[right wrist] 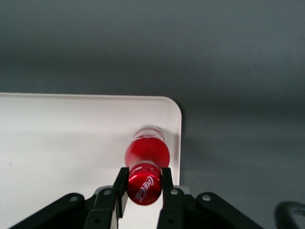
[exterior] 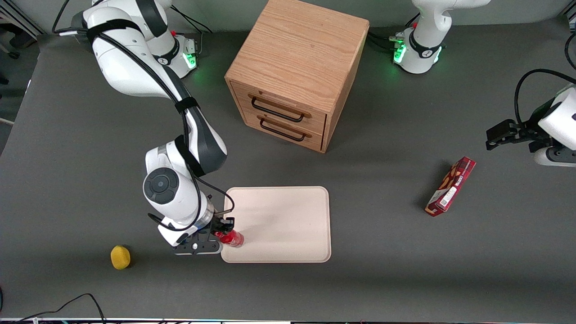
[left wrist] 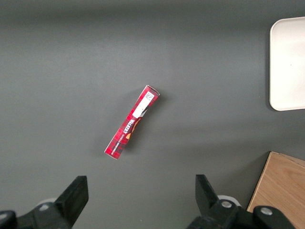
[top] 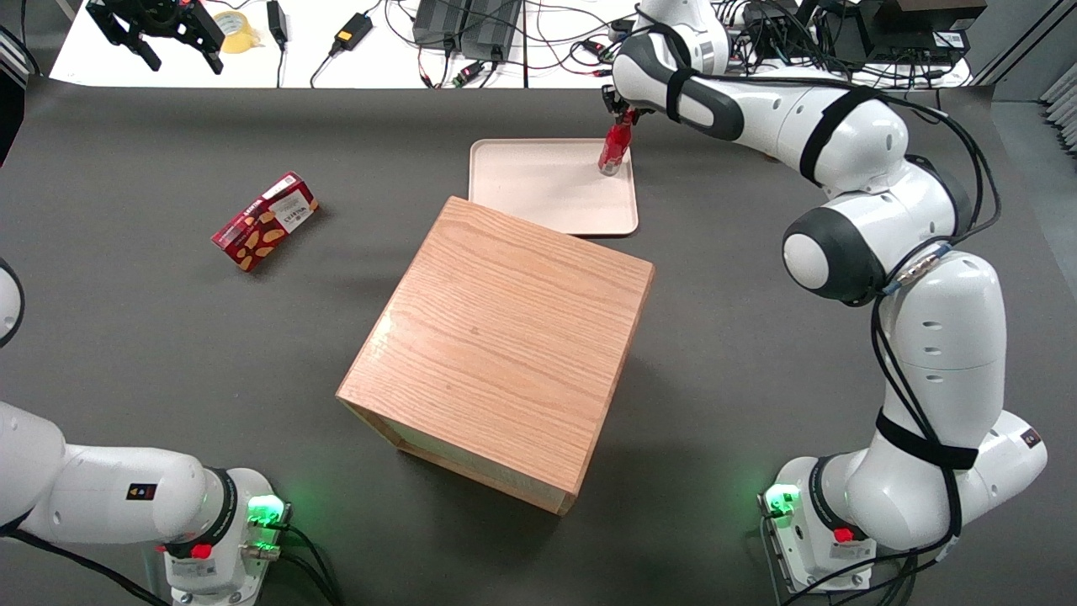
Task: Place coke bottle on tray
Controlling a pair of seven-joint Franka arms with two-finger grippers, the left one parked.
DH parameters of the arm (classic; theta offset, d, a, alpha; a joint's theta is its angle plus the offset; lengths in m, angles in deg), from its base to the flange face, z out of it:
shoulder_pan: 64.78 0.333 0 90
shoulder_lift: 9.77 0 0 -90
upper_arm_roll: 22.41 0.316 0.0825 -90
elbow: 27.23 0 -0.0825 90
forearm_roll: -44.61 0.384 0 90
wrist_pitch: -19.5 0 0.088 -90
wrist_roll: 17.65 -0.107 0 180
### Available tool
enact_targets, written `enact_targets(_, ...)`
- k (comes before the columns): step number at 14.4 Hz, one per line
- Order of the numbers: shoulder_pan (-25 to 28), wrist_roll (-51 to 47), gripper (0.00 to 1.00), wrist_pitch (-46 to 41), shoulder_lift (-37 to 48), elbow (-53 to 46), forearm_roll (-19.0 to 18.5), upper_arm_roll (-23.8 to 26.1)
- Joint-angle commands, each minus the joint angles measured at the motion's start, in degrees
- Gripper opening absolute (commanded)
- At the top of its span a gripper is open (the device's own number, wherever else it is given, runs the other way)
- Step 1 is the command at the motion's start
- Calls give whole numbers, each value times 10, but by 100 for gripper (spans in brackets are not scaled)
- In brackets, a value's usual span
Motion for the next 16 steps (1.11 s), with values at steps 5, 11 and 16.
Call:
enact_targets(5, 6, -10, 96, 4, -14, -26, -9, -5)
enact_targets(11, -3, -2, 100, -69, 66, 5, -3, 2)
enact_targets(16, -63, 78, 100, -126, 253, 200, 30, 19)
